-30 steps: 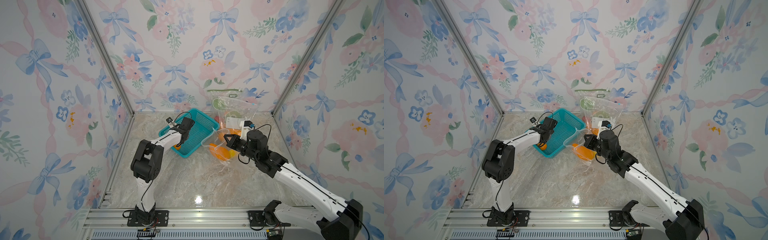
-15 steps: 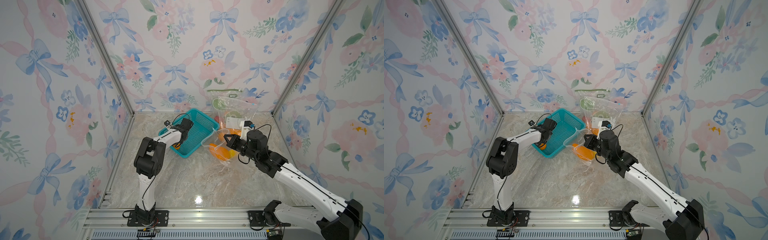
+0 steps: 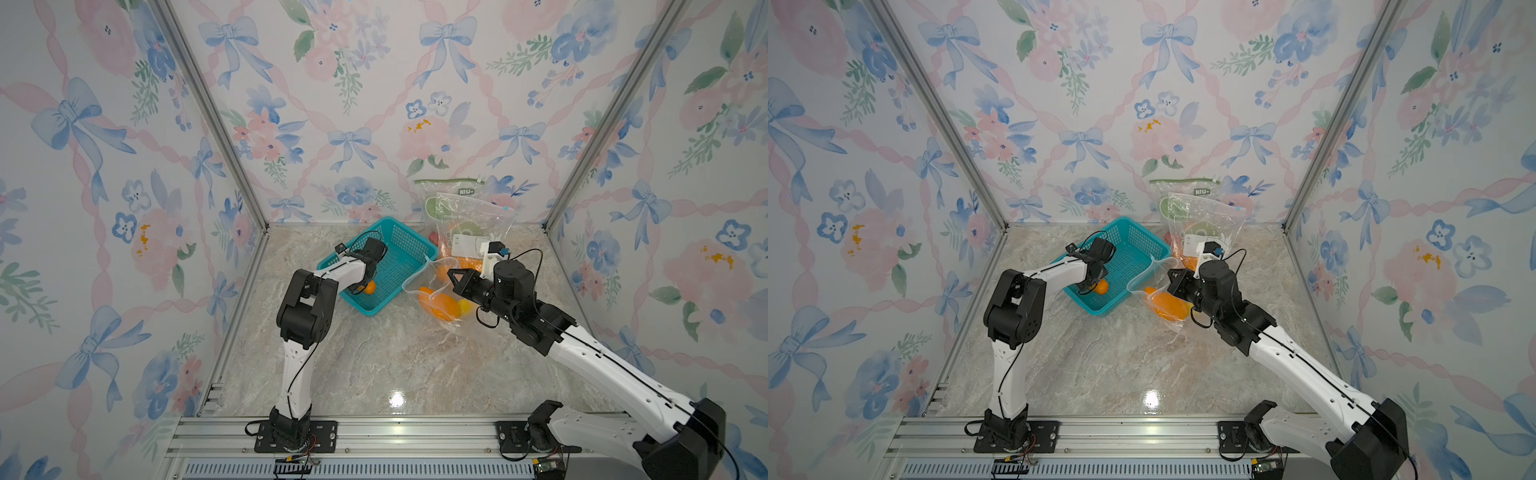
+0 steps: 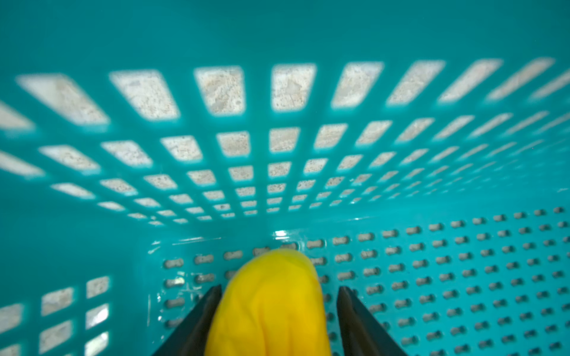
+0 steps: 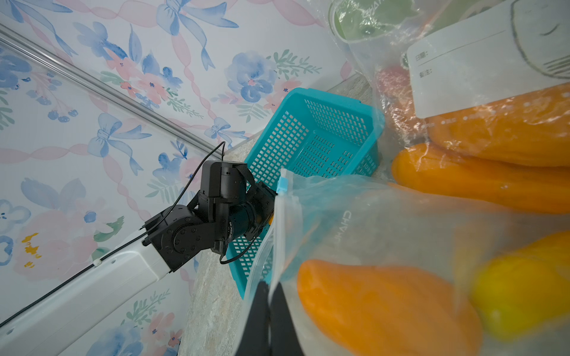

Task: Place the mango in a zip-top bag and seal the zipper
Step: Pick up the mango from the basket.

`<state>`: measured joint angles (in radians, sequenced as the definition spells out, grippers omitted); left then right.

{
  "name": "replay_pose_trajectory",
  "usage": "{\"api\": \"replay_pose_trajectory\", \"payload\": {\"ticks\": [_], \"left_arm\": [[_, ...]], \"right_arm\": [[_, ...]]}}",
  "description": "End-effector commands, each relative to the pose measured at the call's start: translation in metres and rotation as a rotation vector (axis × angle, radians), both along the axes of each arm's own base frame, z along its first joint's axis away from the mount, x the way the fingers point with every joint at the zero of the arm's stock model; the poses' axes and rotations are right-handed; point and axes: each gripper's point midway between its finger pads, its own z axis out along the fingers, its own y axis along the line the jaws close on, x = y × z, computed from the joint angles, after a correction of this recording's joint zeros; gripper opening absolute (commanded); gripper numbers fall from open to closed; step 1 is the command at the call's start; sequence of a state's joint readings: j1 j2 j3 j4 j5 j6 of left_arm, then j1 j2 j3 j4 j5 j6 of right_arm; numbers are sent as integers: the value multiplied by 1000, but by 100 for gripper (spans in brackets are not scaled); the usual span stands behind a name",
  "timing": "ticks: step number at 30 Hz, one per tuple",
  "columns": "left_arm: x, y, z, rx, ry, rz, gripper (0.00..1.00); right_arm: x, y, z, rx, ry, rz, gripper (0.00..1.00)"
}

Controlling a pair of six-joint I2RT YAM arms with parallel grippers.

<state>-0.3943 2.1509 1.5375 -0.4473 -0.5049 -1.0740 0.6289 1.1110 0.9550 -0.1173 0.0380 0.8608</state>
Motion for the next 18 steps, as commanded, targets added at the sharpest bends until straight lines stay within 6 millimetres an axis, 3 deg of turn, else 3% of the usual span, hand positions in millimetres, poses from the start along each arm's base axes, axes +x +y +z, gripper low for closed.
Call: {"api": "replay_pose_trajectory", "payload": {"ticks": [1, 6, 9, 12, 18], "left_arm": [[-3, 0, -8, 0, 35, -3, 49], [-1, -3, 1, -19, 20, -9, 26], [4, -6, 16, -30, -8, -28, 13], [9, -12, 34, -43, -33, -72, 9], [13, -20, 94, -64, -176, -170, 5]], "right_arm": [[4, -7, -5, -4, 3, -32, 0], [4, -8, -5, -6, -1, -35, 0], [4, -7, -7, -7, -1, -33, 0], [5, -7, -8, -5, 1, -36, 0], [5, -8, -12, -4, 10, -37, 0]]}}
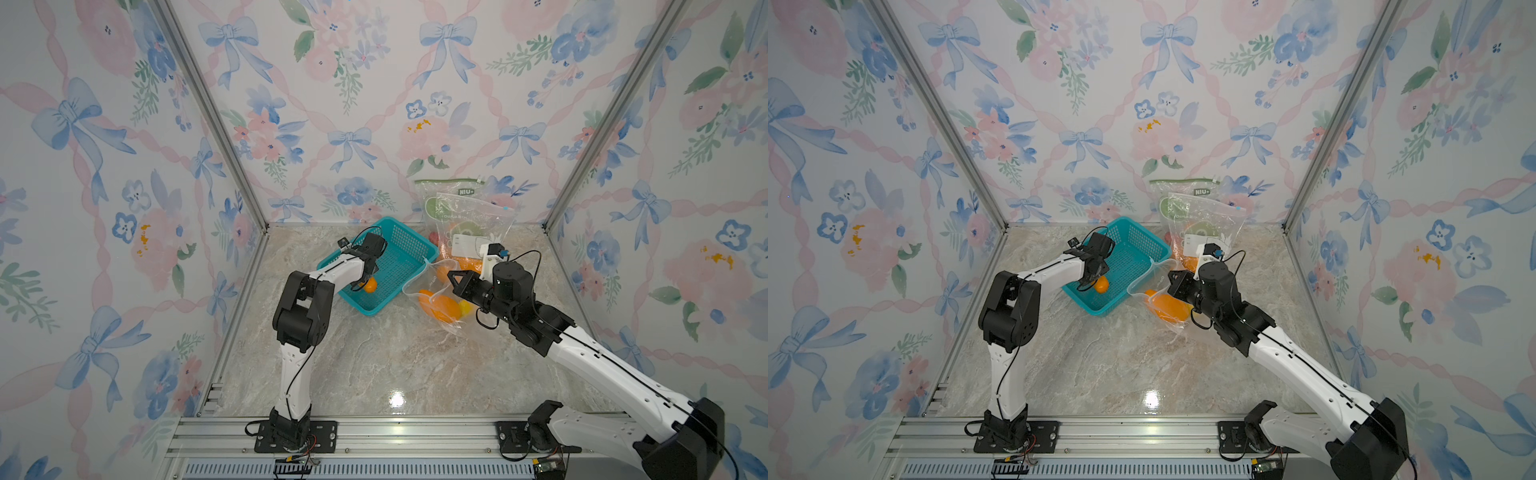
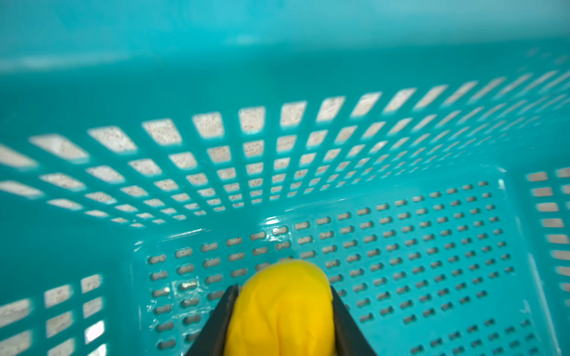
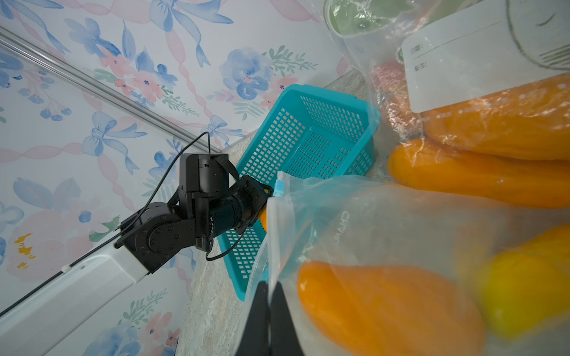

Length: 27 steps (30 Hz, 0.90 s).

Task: Place the mango in a zip-top bag and seal the zipper
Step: Pick up the mango from the basket, then place the mango in the zipper food storage bag.

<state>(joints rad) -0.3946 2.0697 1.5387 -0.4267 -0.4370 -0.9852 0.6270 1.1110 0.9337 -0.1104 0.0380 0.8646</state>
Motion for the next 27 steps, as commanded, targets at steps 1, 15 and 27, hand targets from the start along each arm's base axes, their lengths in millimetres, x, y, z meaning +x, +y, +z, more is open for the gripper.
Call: {"api": "replay_pose_trajectory", "payload": {"ticks": [1, 15, 27], "left_arm": [[6, -7, 70, -36, -164, -83, 5], [-62, -35, 183, -366, -579, -321, 9], [-121, -106, 248, -533, -856, -487, 11]], "right_arm": [[5, -7, -4, 0, -2, -34, 0], [5, -5, -8, 20, 1, -28, 0], [4, -4, -7, 62, 4, -33, 0]]}}
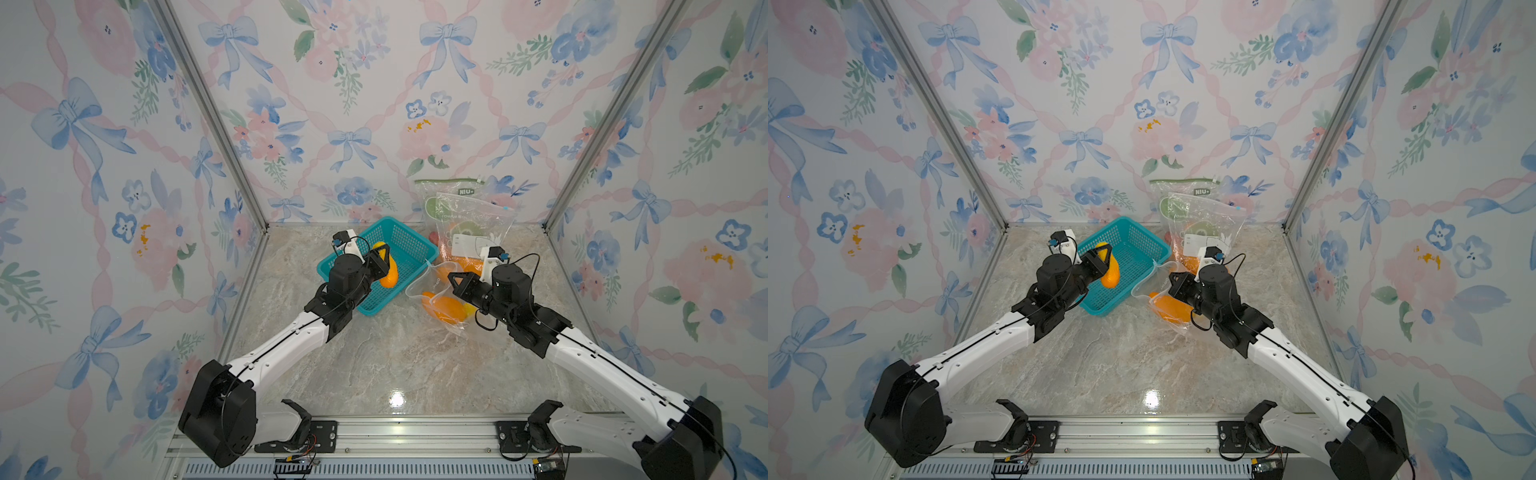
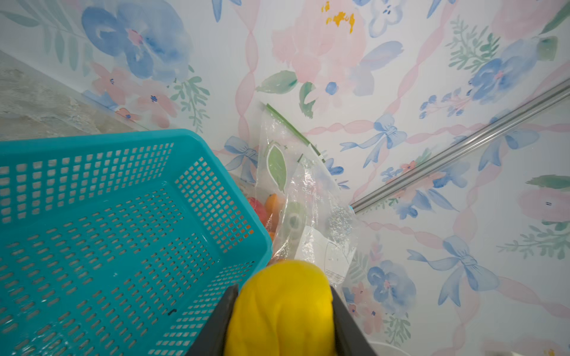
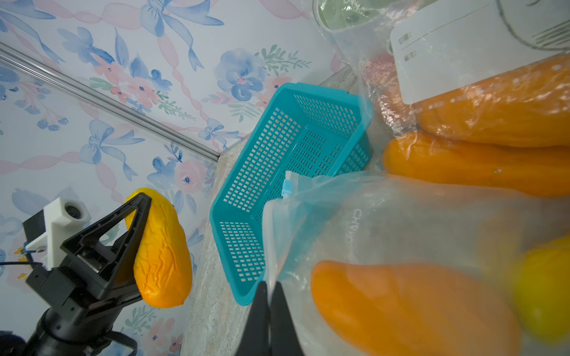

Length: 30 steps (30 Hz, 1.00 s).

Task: Place the mango in a zip-top bag and seal the zipper
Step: Place the mango in the zipper food storage bag.

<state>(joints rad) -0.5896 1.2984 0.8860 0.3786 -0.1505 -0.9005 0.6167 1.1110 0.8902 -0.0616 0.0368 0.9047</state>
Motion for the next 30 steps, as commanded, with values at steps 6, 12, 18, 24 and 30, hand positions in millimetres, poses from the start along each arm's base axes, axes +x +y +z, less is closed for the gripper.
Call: {"api": "replay_pose_trajectory", "payload": {"ticks": [6, 12, 18, 24, 30], "left_arm": [[-6, -43, 25, -64, -108, -47, 8], [-8, -76, 37, -62, -148, -120, 8], [-11, -93, 29, -58, -143, -152, 8], [-10, -111, 14, -40, -124, -179, 10], [-2, -120, -1, -13, -118, -143, 13]], "right_arm": [[0, 1, 8, 52, -20, -5, 0], [-2, 3, 12, 59, -26, -1, 0], [-2, 4, 15, 69, -33, -1, 0], [-1, 5, 19, 81, -40, 0, 0], [-2, 9, 23, 87, -47, 8, 0]]}}
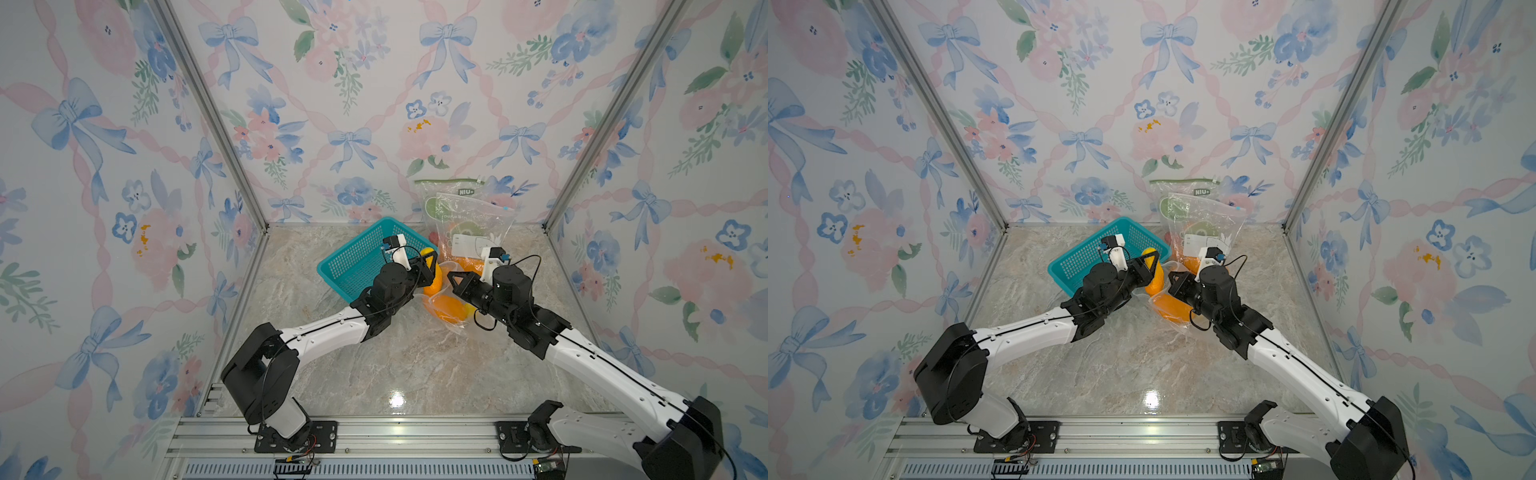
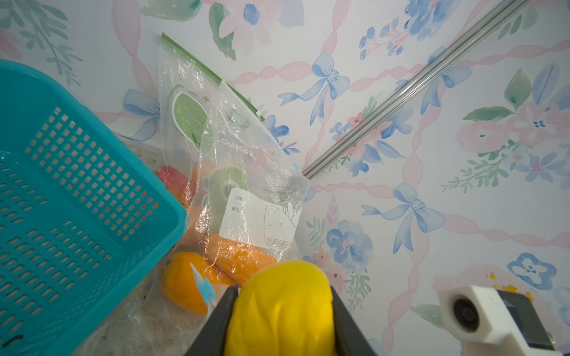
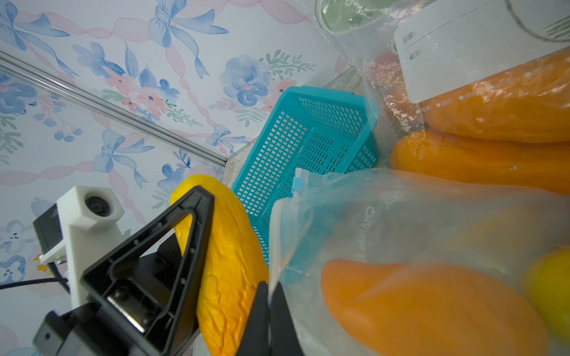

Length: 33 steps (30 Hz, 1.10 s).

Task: Place the mango in a zip-top bag and seal the zipper
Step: Place the mango in the zipper food storage bag.

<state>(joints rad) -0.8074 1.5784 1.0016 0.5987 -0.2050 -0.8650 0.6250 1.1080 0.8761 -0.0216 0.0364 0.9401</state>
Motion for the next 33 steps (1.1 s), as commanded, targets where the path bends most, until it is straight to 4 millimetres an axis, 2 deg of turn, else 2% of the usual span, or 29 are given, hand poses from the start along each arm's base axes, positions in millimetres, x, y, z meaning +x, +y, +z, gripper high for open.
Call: {"api": "replay_pose_trajectory", "payload": {"ticks": [1, 6, 10, 17, 19, 25, 33], "left_arm": [[6, -7, 14, -19, -53, 22, 13], [5, -20, 9, -36, -34, -17, 25], [2, -21, 4, -48, -11, -32, 37], [-3, -21, 5, -68, 2, -57, 67], [-4, -21, 5, -71, 4, -59, 72], [-6, -16, 12, -71, -14, -49, 75], [-8, 22, 31, 16, -64, 61, 75]], "right_arm": [[-1, 5, 20, 43, -44, 10, 0], [0, 5, 23, 48, -53, 5, 0], [2, 4, 28, 54, -68, -1, 0], [4, 4, 34, 57, -85, -5, 0], [4, 4, 37, 56, -92, -6, 0], [5, 1, 43, 58, -107, -13, 0], [3, -5, 46, 38, -116, -22, 0]]}}
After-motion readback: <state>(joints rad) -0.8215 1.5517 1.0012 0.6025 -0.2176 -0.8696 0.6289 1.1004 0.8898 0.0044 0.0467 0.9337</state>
